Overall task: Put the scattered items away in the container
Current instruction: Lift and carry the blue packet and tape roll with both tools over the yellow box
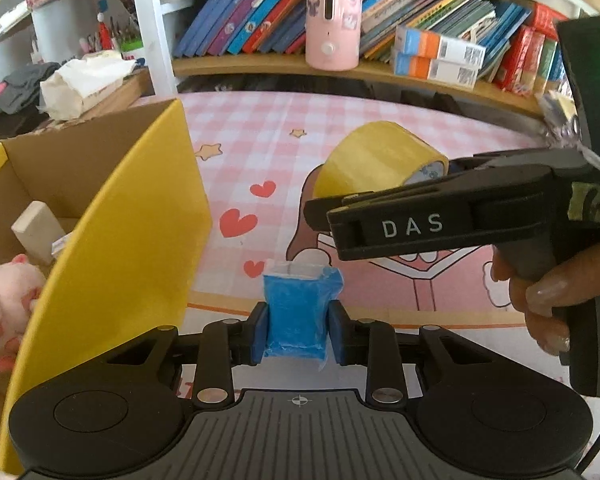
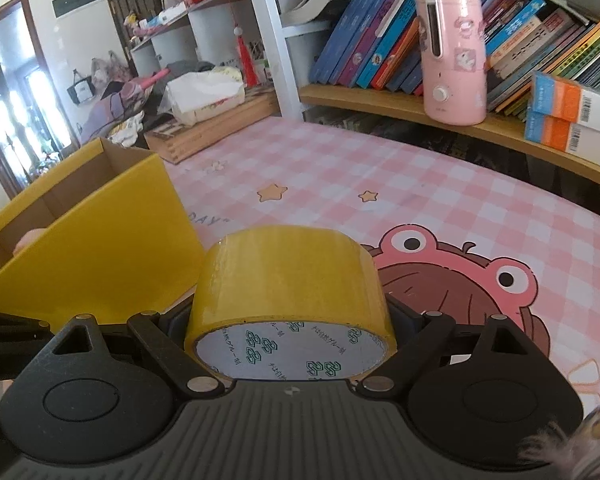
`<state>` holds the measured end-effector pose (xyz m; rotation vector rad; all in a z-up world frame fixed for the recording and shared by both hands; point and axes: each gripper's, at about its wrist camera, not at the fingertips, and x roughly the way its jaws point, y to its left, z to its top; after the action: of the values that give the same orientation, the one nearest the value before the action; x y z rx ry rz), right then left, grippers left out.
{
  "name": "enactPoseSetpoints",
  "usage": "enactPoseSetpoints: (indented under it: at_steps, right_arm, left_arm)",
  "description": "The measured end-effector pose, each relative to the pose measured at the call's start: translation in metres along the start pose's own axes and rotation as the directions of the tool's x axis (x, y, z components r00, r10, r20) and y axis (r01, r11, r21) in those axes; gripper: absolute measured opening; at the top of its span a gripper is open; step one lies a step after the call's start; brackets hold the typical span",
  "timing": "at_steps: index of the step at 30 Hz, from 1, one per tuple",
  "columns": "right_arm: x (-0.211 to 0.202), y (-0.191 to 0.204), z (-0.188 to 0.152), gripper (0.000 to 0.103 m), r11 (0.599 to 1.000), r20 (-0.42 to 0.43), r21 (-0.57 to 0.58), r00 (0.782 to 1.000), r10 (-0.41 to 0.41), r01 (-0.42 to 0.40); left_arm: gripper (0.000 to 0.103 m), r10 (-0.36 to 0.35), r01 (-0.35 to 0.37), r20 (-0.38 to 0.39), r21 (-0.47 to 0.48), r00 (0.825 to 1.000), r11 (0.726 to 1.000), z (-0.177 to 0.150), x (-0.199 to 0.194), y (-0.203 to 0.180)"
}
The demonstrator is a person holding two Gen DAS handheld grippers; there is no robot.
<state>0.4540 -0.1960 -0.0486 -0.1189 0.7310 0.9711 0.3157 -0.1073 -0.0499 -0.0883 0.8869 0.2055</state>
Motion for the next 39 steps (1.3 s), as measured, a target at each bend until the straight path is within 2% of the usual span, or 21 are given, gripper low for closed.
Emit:
enactPoseSetpoints:
  at_steps: [4, 12, 23, 29, 39]
  right_arm:
    - [-0.018, 0.004, -0.004, 0.090, 0.999, 0.012, 0.025, 0.999, -0.030, 0.029]
    - [-0.060, 0.018, -0.017, 0.090, 0.992, -0.045, 0.065, 0.993, -0.107, 0.110]
    - [-0.117, 0.039, -0.055, 0.090, 0.962, -0.064, 0.158, 0.975, -0.215, 0.222]
    - [-0.138, 0.058, -0.080, 0.090, 0.912, -0.128, 0.279, 0.953, -0.275, 0.301]
    - [-0.165, 0.135, -0.103, 0.090, 0.821, -0.129, 0.329, 0.884, -0.449, 0.466]
  left_arm:
    - [0.029, -0.011, 0.010, 0.022, 0.017, 1.000, 1.000, -0.006, -0.018, 0.000]
    - [0.029, -0.078, 0.077, 0.030, 0.034, 0.997, 0.996, -0.021, -0.056, -0.004]
    - [0.029, -0.176, 0.172, 0.035, 0.088, 0.984, 0.981, -0.036, -0.086, -0.004]
    - [0.029, -0.276, 0.270, 0.055, 0.101, 0.960, 0.958, -0.044, -0.102, 0.013]
    - [0.029, -0.410, 0.394, 0.068, 0.174, 0.910, 0.903, -0.073, -0.130, 0.057]
